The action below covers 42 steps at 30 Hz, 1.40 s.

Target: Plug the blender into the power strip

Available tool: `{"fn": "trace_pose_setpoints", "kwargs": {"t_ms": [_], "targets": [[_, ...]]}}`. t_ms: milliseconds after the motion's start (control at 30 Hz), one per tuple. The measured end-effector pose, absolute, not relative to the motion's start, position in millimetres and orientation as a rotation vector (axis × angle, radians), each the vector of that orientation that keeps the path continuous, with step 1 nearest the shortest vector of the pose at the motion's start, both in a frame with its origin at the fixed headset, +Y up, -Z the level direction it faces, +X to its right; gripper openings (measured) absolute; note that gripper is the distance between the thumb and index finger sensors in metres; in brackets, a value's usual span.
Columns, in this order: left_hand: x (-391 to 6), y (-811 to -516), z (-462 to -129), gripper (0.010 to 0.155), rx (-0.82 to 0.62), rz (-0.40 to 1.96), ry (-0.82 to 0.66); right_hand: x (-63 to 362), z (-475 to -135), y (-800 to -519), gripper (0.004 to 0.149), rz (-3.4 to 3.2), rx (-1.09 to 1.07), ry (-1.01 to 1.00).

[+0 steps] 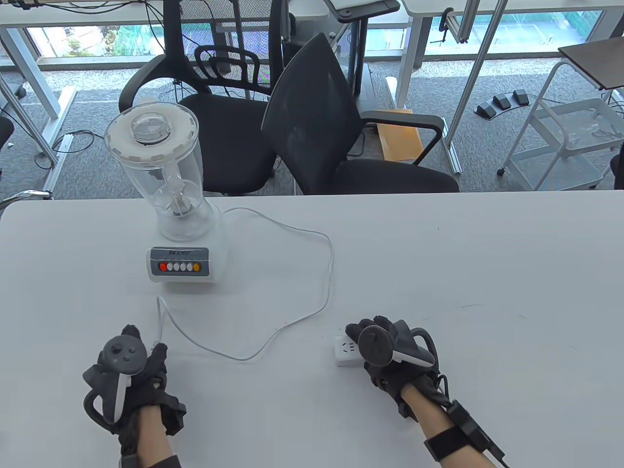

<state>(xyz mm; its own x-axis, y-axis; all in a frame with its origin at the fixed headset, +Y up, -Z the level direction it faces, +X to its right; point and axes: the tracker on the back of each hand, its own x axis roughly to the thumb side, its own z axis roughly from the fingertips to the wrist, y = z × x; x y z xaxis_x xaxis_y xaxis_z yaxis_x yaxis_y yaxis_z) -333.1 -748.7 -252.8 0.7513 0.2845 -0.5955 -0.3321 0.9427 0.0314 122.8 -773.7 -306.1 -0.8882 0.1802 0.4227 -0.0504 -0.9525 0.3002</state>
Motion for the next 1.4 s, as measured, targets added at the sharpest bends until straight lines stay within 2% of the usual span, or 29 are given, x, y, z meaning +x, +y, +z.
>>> {"fn": "trace_pose_setpoints", "kwargs": {"t_ms": [333, 433, 733, 933, 1100, 1233, 1300, 1400], "targets": [[-324, -774, -270, 0.069, -0.136, 0.194, 0.659, 124, -307, -774, 0.084, 2.901, 0.696, 0.432], [-320, -773, -276, 0.064, -0.169, 0.132, 0.67, 124, -307, -774, 0.084, 2.898, 0.697, 0.435], [-309, -775, -281, 0.06, -0.207, 0.193, 0.644, 124, -307, -775, 0.085, 2.894, 0.698, 0.437], [-301, -756, -281, 0.055, -0.228, 0.263, 0.568, 124, -307, -775, 0.085, 2.891, 0.698, 0.439], [-294, -748, -280, 0.057, -0.276, 0.535, 0.485, 124, -307, -775, 0.085, 2.89, 0.698, 0.44], [-285, -746, -282, 0.059, -0.312, 0.647, 0.398, 124, -307, -775, 0.085, 2.89, 0.698, 0.44], [-280, -747, -284, 0.058, -0.343, 0.773, 0.311, 124, -307, -775, 0.085, 2.889, 0.698, 0.44], [-271, -754, -286, 0.058, -0.411, 1.108, 0.178, 124, -307, -775, 0.085, 2.888, 0.699, 0.442]]}}
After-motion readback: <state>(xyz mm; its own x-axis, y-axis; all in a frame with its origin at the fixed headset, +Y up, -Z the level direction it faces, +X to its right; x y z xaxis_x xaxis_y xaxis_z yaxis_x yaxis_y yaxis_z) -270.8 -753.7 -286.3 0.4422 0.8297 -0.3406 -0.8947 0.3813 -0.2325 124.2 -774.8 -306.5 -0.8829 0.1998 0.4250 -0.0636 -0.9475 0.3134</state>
